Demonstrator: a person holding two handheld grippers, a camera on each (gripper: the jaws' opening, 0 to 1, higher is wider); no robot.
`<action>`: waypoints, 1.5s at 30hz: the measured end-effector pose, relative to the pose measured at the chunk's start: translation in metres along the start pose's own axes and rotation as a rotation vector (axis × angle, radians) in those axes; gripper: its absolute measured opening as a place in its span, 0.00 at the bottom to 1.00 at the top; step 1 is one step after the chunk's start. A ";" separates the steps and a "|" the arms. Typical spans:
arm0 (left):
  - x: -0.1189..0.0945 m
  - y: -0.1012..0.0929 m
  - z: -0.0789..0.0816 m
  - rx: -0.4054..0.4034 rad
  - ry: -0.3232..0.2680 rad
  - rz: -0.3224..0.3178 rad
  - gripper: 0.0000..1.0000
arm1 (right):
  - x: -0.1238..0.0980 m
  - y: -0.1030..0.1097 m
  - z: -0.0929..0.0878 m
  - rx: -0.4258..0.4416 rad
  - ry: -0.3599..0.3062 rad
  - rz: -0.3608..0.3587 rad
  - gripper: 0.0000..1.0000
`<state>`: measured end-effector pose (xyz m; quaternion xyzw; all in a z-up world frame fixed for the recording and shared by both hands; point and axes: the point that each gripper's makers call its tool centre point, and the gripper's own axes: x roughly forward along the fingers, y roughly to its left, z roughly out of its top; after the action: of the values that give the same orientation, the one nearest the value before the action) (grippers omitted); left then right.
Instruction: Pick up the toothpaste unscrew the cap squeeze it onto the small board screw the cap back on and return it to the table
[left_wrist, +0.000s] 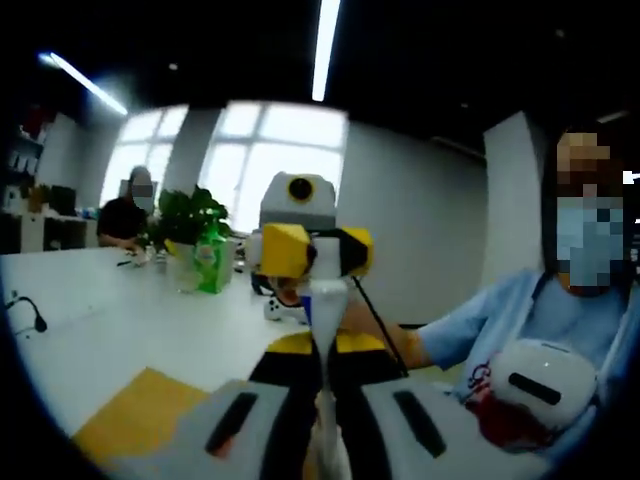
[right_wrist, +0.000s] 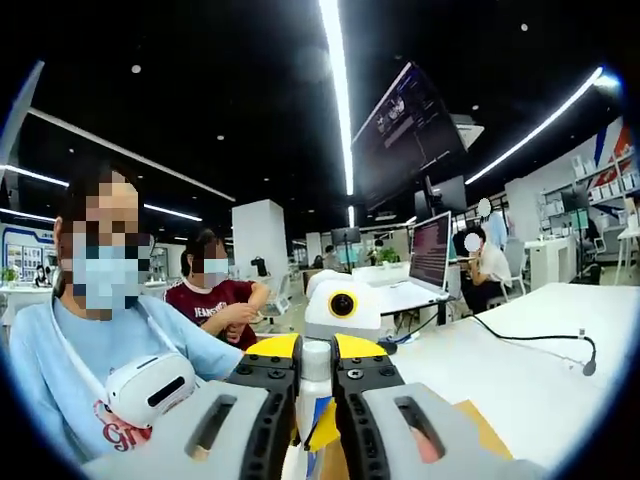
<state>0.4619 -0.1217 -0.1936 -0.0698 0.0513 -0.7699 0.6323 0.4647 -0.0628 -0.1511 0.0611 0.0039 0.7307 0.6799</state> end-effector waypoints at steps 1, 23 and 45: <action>0.000 0.000 0.000 0.002 0.001 0.001 0.02 | 0.000 0.000 0.000 -0.005 0.003 -0.003 0.10; -0.041 0.065 0.015 0.075 -0.072 0.581 0.02 | -0.023 -0.044 0.020 0.023 -0.071 -0.437 0.38; -0.066 0.074 0.009 0.203 -0.098 1.193 0.02 | -0.024 -0.056 0.027 -0.169 -0.067 -0.919 0.27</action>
<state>0.5480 -0.0717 -0.1999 -0.0038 -0.0212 -0.2793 0.9599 0.5247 -0.0848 -0.1318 0.0212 -0.0508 0.3492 0.9354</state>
